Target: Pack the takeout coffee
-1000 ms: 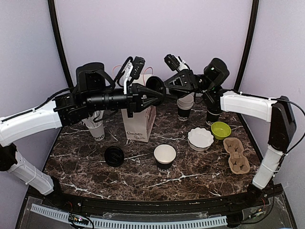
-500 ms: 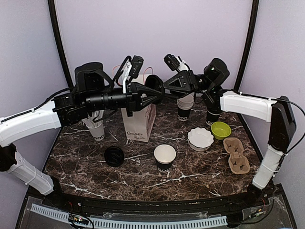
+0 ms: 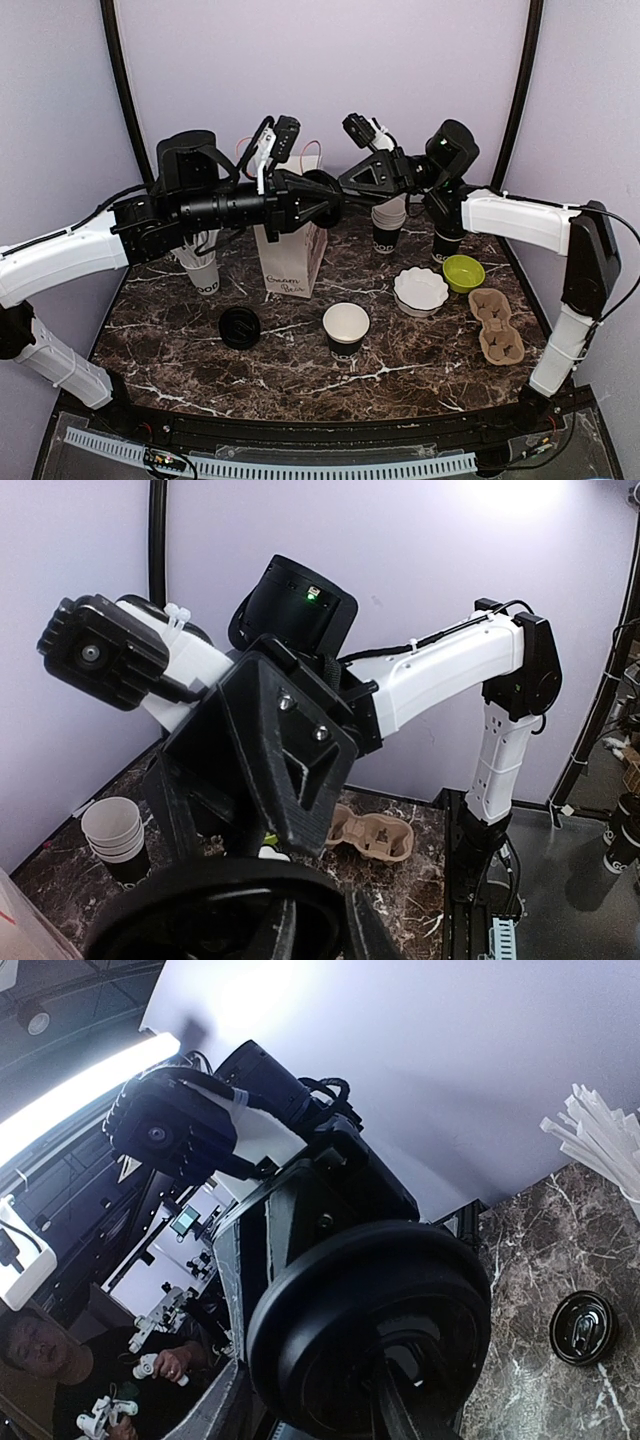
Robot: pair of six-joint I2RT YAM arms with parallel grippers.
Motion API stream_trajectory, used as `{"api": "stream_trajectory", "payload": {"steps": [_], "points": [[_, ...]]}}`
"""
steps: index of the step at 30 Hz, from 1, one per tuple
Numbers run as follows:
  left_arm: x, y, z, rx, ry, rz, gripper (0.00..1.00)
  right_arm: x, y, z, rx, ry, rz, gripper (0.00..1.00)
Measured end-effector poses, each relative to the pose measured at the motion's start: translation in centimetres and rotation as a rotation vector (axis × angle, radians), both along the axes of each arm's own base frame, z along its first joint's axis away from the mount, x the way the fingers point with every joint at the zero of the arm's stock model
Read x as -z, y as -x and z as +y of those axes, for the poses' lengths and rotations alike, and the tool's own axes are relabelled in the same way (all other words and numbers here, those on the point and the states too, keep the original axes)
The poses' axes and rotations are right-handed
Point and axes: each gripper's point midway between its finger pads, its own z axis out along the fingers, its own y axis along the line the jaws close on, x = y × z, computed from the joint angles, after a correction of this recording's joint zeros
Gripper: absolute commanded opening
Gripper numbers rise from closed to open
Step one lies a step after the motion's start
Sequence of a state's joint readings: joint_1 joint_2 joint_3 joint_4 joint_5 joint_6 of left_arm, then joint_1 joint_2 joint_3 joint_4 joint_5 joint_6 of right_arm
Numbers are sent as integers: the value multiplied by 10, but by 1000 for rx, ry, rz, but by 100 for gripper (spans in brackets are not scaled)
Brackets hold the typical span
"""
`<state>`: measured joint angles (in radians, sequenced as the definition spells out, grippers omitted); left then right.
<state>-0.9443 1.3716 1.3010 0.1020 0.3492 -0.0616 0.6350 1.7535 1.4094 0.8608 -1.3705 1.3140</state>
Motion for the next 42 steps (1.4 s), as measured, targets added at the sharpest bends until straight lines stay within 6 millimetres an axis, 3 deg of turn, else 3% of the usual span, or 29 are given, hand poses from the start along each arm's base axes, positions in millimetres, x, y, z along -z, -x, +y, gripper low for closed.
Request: {"api": "stream_trajectory", "payload": {"steps": [6, 12, 17, 19, 29, 35, 42], "points": [[1, -2, 1, -13, -3, -2, 25, 1, -1, 1, -1, -3, -10, 33], [12, -7, 1, -38, -28, 4, 35, 5, -4, 3, 0, 1, -5, 32], [17, -11, 1, -57, -41, 1, 52, 4, -5, 4, 3, 2, -4, 32], [20, -13, -1, -63, -47, 2, 55, 5, -7, 4, 8, 6, 0, 32], [29, -27, 0, -136, -70, 4, 53, 12, -20, 7, 46, 15, 34, 28], [34, -40, 6, -235, -93, 4, 45, 17, -28, 10, 73, 19, 59, 28], [37, -65, 22, -385, -111, 0, 37, 18, -22, 11, 44, 30, 64, 28]]}}
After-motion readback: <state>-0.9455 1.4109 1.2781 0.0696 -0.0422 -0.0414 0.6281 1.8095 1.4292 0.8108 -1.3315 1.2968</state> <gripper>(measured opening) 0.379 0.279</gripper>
